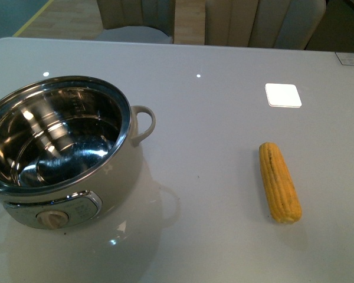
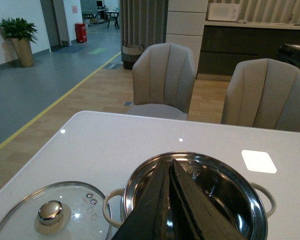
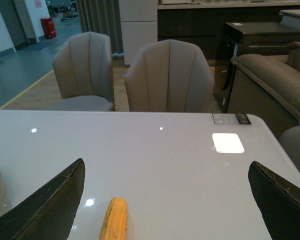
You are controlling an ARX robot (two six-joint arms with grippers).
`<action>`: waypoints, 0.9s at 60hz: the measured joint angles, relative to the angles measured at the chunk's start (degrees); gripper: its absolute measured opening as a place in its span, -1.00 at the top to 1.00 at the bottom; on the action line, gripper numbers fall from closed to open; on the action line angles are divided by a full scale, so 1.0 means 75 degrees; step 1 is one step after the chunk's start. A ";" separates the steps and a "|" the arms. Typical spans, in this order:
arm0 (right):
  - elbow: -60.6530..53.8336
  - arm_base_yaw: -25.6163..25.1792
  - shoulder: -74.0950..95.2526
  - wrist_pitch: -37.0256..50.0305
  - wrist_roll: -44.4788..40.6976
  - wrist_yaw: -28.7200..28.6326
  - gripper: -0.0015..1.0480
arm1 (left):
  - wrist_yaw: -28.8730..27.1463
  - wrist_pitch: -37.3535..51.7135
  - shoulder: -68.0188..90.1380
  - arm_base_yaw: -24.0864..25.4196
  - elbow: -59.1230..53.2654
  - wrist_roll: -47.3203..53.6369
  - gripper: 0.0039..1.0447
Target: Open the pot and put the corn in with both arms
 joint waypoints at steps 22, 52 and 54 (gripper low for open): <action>0.1364 0.0720 0.3075 -0.3019 0.1428 0.0842 -0.83 | 0.0000 -0.0041 -0.0050 0.0000 0.0000 0.0000 0.35; 0.1953 0.1935 1.0375 0.1746 0.1623 0.1046 -0.83 | 0.0000 -0.0044 -0.0050 -0.0003 0.0000 0.0017 -0.86; 0.2052 0.1920 1.0789 0.1926 0.1614 0.1026 -0.83 | 0.0000 -0.0044 -0.0050 -0.0003 0.0000 0.0020 -0.87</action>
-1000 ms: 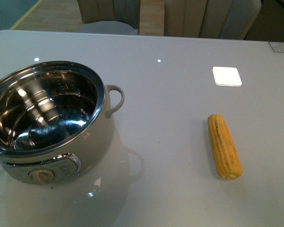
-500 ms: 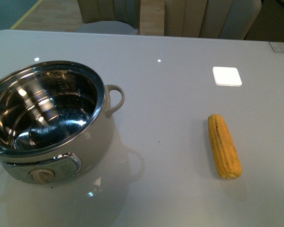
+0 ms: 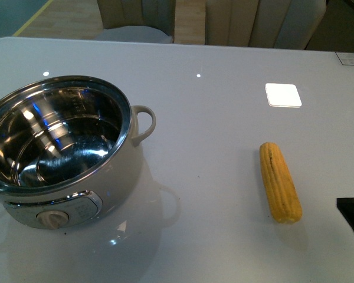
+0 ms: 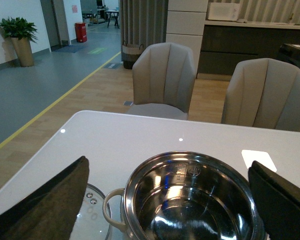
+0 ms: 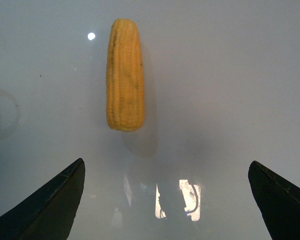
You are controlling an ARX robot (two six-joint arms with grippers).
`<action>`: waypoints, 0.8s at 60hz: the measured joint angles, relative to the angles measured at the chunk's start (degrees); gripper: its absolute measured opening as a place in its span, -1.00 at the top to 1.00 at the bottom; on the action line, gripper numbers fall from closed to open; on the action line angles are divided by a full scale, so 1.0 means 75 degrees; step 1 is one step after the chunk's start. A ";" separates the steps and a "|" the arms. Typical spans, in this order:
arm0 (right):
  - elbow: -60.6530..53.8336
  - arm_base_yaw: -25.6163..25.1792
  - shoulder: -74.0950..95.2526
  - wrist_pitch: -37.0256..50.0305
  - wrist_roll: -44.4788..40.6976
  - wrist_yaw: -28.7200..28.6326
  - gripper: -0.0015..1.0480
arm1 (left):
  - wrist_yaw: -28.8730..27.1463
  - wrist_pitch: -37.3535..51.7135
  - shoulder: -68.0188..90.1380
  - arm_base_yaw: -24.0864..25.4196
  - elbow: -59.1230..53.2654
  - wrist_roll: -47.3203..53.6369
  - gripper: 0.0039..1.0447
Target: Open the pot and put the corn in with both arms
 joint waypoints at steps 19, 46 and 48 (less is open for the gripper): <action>0.1145 0.0070 0.3080 0.1157 -0.0210 -0.0085 -0.83 | 0.0000 0.0000 0.0000 0.0000 0.0000 0.0000 -0.87; 0.2393 0.0154 0.5117 0.1626 -0.0557 0.0032 -0.83 | 0.0000 0.0000 0.0000 0.0000 0.0000 0.0000 -0.87; 0.2468 0.0163 0.5211 0.1632 -0.0577 0.0038 -0.83 | 0.0000 0.0000 0.0000 0.0000 0.0000 0.0000 -0.87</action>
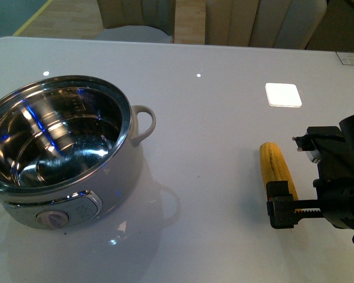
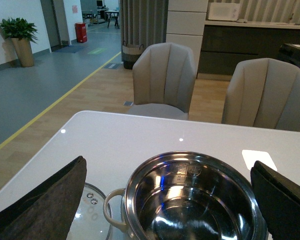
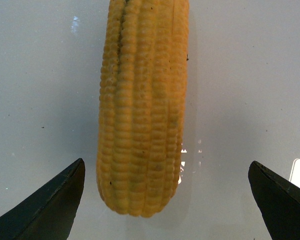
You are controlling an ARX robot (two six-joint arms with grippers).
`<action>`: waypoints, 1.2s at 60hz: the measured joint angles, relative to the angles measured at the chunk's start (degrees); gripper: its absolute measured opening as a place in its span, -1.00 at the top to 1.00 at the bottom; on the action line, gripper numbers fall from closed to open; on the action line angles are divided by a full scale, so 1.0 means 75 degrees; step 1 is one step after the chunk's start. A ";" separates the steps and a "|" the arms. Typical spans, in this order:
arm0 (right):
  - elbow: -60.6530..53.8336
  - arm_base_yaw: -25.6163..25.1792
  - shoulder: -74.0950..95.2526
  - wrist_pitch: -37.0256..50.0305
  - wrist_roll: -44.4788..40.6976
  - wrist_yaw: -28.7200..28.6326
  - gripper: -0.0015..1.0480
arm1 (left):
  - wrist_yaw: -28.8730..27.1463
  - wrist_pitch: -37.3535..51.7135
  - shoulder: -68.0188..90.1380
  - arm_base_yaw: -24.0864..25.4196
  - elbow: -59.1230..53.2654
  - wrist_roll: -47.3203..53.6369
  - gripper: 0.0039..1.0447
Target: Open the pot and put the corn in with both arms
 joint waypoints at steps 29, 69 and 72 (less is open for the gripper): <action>0.0997 0.0128 0.0973 0.0052 -0.0050 0.0146 -0.76 | 0.0000 0.0000 0.0000 0.0000 0.0000 0.0000 -0.87; 0.0664 0.0455 0.0577 -0.0259 -0.0009 0.0087 0.51 | 0.0000 0.0000 0.0000 0.0000 0.0000 0.0000 -0.87; 0.0545 0.0493 0.0364 -0.0356 0.0044 -0.0029 0.54 | 0.0000 0.0000 0.0000 0.0000 -0.0003 0.0000 -0.87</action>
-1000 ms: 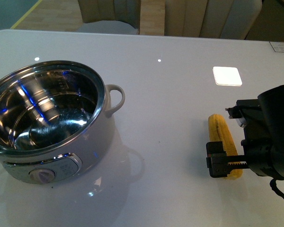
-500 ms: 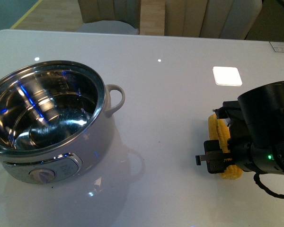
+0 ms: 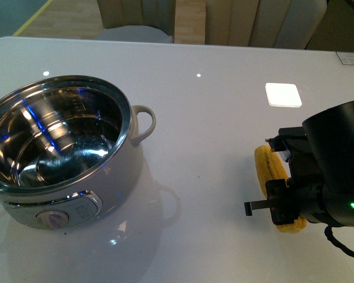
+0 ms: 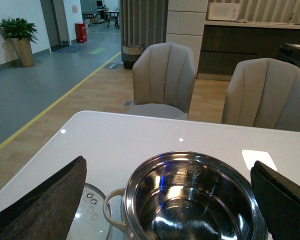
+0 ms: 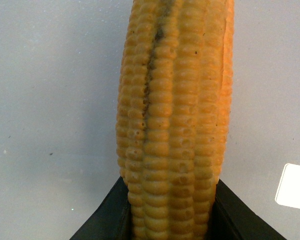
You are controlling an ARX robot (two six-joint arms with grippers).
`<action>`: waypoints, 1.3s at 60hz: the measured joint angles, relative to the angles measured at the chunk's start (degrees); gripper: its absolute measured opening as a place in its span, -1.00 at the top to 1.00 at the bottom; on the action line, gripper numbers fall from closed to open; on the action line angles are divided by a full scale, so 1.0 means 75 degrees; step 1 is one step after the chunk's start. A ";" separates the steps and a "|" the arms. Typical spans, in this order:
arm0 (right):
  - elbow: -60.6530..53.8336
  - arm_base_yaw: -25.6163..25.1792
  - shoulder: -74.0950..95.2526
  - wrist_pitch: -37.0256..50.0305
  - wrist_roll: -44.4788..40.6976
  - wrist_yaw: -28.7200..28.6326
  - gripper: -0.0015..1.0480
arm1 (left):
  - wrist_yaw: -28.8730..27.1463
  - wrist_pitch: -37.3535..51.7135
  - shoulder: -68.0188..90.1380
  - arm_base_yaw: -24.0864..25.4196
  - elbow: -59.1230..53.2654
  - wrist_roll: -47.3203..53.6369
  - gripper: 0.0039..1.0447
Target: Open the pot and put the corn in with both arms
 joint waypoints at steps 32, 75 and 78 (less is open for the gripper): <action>-0.0332 0.0918 -0.4427 -0.2398 0.1052 -0.0985 0.31 | 0.0000 0.0000 0.0000 0.0000 0.0003 0.0000 -0.87; 0.3908 0.2538 -0.2133 -0.3844 0.3346 -0.1020 0.24 | 0.0000 0.0003 0.0000 0.0000 0.0003 0.0000 -0.87; 0.4141 0.2634 -0.1909 -0.3882 0.3538 -0.1026 0.24 | 0.0000 0.0003 0.0000 0.0000 0.0003 0.0000 -0.87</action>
